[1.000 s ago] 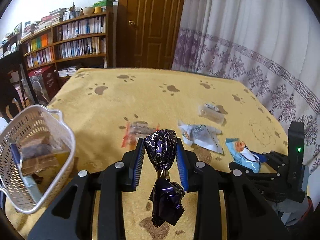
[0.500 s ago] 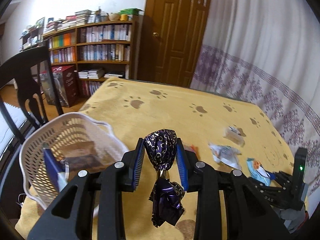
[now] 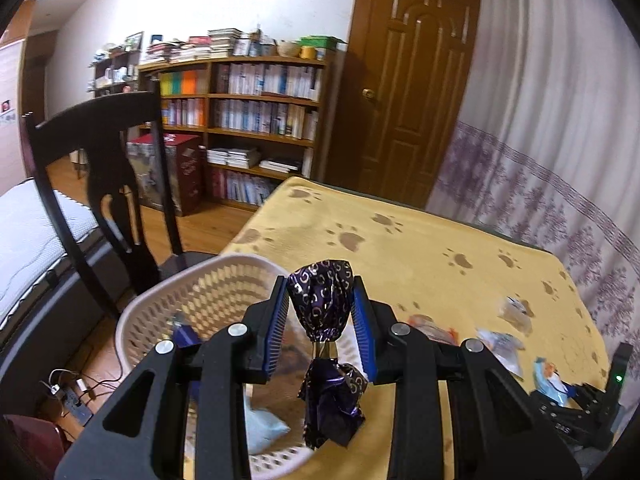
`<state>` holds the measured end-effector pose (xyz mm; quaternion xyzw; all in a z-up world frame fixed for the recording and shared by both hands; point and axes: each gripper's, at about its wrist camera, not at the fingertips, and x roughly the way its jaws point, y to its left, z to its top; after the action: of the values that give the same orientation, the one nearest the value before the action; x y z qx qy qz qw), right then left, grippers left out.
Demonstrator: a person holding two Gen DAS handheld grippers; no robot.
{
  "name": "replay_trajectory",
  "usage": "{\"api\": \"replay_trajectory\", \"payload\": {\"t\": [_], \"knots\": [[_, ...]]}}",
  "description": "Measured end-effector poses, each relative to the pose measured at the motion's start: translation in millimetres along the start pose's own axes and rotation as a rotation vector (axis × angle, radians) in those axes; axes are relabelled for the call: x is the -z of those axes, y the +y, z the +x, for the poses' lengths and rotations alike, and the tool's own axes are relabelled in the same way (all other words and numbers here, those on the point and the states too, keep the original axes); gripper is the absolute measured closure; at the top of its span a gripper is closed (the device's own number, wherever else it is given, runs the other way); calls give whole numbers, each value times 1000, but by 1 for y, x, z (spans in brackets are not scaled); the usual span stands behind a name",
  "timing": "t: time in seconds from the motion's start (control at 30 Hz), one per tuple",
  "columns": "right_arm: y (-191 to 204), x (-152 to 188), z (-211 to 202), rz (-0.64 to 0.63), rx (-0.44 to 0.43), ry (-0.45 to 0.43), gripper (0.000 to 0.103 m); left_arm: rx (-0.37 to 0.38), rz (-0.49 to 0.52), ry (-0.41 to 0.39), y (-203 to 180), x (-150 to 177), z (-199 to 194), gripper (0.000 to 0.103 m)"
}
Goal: Organize snacks
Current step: 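Carry the purple-wrapped candy with the left gripper into the basket and release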
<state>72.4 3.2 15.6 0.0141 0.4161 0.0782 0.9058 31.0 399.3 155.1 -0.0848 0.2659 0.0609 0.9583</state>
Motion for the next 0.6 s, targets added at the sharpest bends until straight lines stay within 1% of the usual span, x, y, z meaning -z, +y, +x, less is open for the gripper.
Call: {"api": "replay_trajectory", "payload": {"t": [0.17,0.37,0.4,0.47,0.5,0.53,0.6], "knots": [[0,0,0,0,0,0,42,-55,-26,-14,17,-5,2,71],[0,0,0,0,0,0,42,-106,-69,-10,37,-7,7,71],[0,0,0,0,0,0,42,-121,-77,-9,40,-7,9,70],[0,0,0,0,0,0,42,-147,-101,-7,47,-7,11,55],[0,0,0,0,0,0,42,-158,-112,-8,49,-7,12,39],[0,0,0,0,0,0,42,-166,-117,-10,51,-6,13,33],[0,0,0,0,0,0,42,-177,-121,-11,53,-6,14,32]]}}
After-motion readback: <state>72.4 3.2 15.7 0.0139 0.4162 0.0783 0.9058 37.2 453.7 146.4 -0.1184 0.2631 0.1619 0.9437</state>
